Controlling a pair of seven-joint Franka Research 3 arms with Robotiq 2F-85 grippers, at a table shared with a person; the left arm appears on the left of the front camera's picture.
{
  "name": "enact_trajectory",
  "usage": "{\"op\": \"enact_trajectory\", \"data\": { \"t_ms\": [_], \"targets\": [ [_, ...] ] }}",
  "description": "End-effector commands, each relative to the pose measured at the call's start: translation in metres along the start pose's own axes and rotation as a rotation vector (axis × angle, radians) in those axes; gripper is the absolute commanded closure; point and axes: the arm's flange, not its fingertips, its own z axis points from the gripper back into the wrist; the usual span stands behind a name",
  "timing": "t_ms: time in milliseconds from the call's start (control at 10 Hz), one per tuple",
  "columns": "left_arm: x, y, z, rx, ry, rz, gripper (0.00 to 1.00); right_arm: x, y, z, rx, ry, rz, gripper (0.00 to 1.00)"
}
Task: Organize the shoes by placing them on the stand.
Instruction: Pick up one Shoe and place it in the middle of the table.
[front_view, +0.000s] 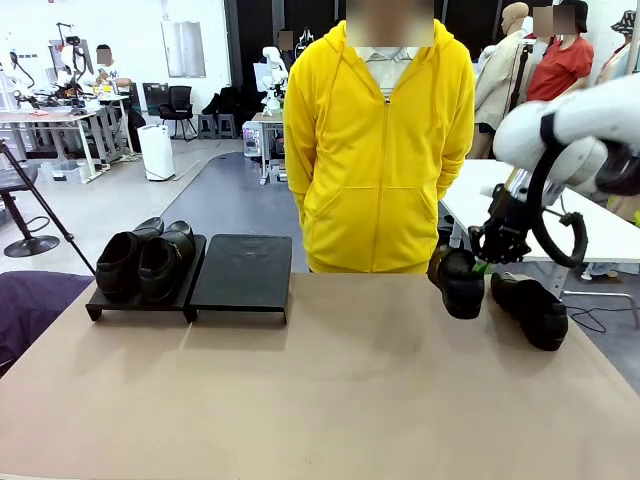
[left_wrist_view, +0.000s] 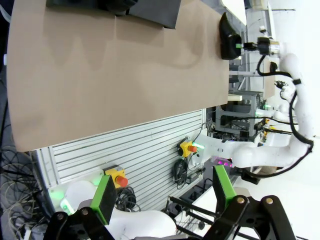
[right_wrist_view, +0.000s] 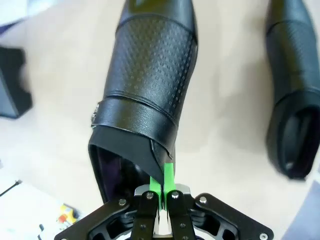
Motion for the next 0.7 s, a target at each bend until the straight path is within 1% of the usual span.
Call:
{"op": "enact_trajectory", "data": {
  "t_ms": [0, 100, 200, 300, 400, 500, 600],
  "targets": [
    [-0.004, 0.0, 0.0, 0.011, 0.007, 0.003, 0.0, -0.067, 0.02, 0.039, 0.118, -0.023, 0.043, 1.0],
    [-0.004, 0.0, 0.0, 0.011, 0.007, 0.003, 0.0, -0.099, 0.03, 0.049, 0.152, -0.006, 0.058, 1.0],
    [-0.004, 0.0, 0.0, 0.011, 0.007, 0.003, 0.0, -0.133, 0.039, 0.053, 0.159, 0.031, 0.072, 1.0],
    [-0.004, 0.0, 0.0, 0.011, 0.007, 0.003, 0.0, -0.176, 0.047, 0.051, 0.104, 0.043, 0.082, 1.0],
    [-0.004, 0.0, 0.0, 0.011, 0.007, 0.003, 0.0, -0.21, 0.051, 0.05, 0.081, -0.001, 0.11, 1.0],
    [-0.004, 0.0, 0.0, 0.011, 0.007, 0.003, 0.0, -0.237, 0.052, 0.049, 0.044, -0.05, 0.102, 1.0],
    [-0.004, 0.0, 0.0, 0.011, 0.007, 0.003, 0.0, -0.249, 0.052, 0.047, 0.013, -0.079, 0.106, 1.0]
  ]
}}
